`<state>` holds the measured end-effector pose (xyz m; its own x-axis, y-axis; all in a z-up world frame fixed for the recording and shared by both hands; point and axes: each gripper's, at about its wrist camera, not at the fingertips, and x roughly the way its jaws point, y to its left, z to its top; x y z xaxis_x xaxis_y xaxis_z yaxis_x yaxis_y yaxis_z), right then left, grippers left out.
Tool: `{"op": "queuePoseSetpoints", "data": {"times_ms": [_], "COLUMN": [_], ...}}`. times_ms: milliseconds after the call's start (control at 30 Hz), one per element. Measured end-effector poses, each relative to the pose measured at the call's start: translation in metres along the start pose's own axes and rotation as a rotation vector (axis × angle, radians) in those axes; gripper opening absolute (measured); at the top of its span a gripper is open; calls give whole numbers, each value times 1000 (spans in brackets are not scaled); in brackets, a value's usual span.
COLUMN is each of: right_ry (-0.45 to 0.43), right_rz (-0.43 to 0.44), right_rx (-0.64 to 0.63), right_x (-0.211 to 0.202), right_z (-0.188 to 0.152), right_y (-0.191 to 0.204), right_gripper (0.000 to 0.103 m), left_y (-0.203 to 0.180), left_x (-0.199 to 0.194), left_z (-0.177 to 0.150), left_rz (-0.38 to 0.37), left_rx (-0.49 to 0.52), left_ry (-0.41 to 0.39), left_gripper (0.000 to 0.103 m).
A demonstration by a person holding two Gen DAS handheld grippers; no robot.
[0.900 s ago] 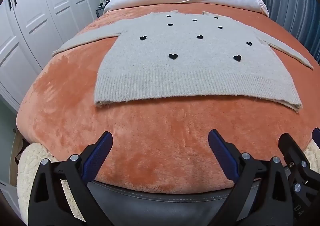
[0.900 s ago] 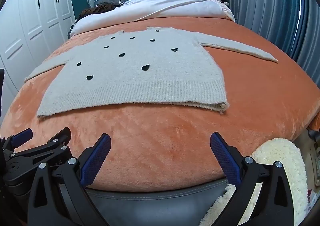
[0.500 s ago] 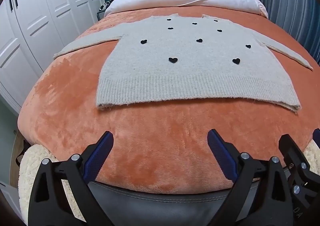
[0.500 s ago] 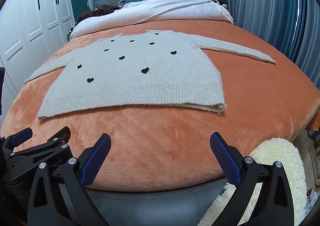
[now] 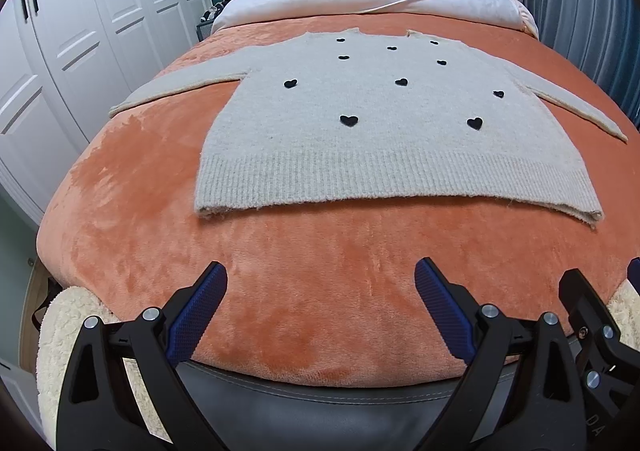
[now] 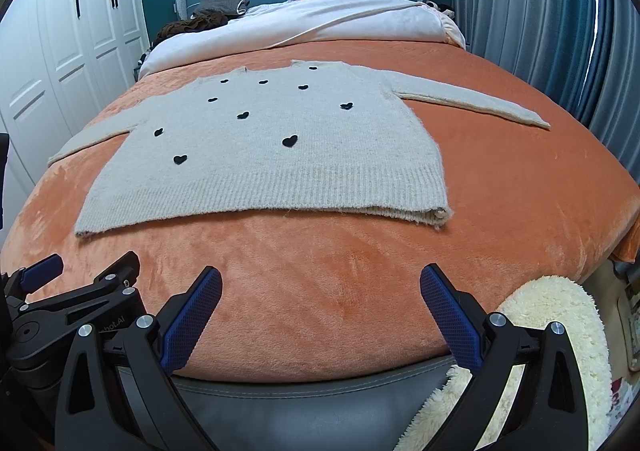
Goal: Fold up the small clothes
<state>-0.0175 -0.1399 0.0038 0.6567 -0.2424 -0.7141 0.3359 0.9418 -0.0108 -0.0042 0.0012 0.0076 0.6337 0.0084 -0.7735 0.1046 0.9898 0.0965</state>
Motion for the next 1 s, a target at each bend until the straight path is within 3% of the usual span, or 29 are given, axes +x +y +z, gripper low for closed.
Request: {"op": "queuePoseSetpoints", "data": {"times_ms": [1000], "right_ry": [9], "right_rz": [-2], "right_rx": [4], "right_x": [2], "right_z": [-1], "right_y": [1], "right_gripper": [98], "left_y": [1], "left_x": [-2], "left_z": [-1], "left_rz": [12], "left_rx": [2], "left_ry": [-5], "left_gripper": [90]}}
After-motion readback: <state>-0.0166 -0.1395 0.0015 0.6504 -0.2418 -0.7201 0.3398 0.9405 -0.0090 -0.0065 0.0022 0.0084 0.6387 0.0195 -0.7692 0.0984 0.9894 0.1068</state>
